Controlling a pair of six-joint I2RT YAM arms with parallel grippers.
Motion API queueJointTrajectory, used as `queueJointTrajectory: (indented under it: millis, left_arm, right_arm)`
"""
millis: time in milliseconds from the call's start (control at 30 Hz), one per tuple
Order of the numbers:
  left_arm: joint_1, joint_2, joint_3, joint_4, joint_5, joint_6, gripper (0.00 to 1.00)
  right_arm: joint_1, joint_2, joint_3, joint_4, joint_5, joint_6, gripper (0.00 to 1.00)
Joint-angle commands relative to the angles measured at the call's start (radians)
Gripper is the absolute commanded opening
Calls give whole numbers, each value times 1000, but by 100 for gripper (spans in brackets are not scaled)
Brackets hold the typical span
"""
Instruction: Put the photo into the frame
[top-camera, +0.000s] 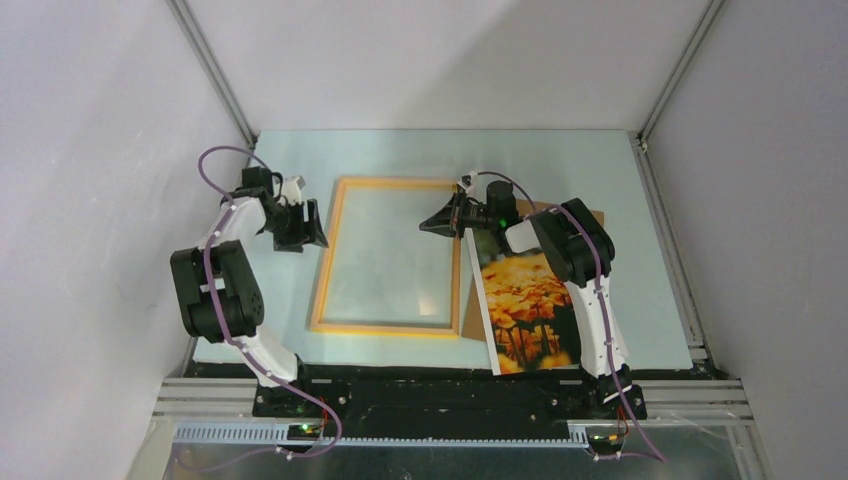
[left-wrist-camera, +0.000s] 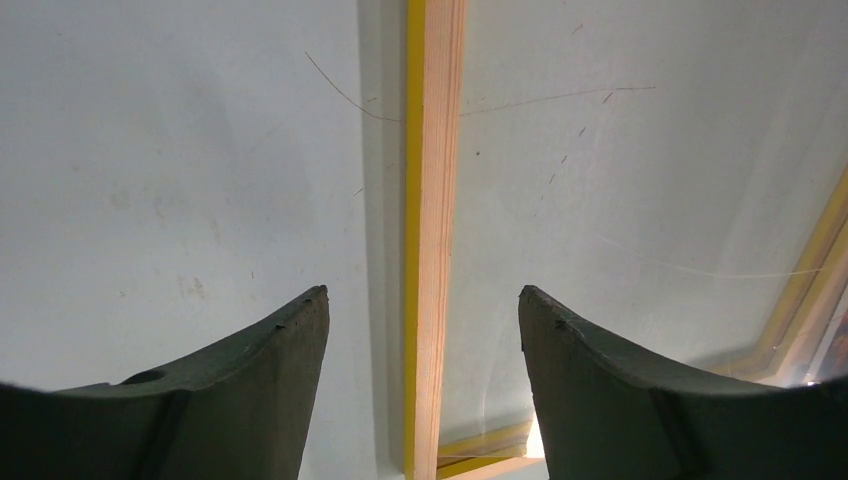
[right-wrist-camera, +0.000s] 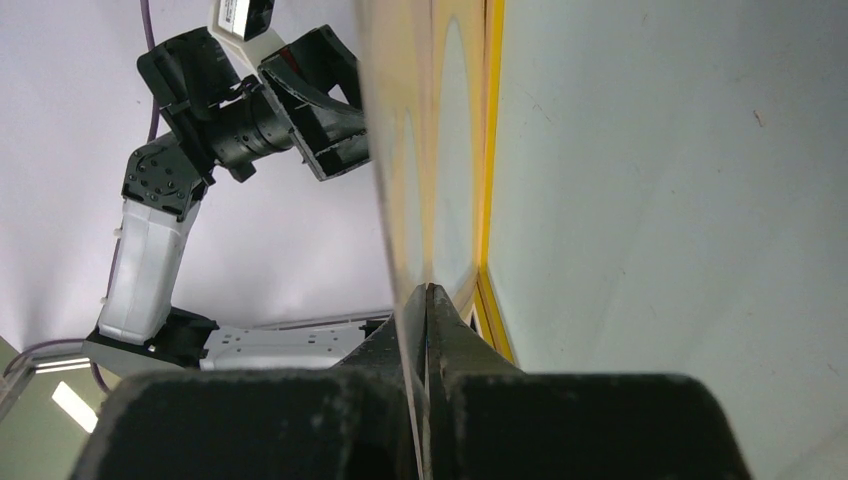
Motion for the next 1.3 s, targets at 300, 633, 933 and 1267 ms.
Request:
queueJointTrajectory:
  millis: [300,633,933,1267]
  left_arm:
    - [4,15,-19,21,14,-11,74]
    - [2,24,-24,28,13,-15,74]
    - [-3,24,-26,31,4,-18,74]
    - [-5,25,-27,31,-7,-17,75]
  right_arm:
    - [9,2,1,-12,-11,-35,0]
    - [16,-12,-4,-32,-6,-18,0]
    - [20,-24,-9,-48,-15,-2,0]
    - [22,-27,-9,-63,-22,2,0]
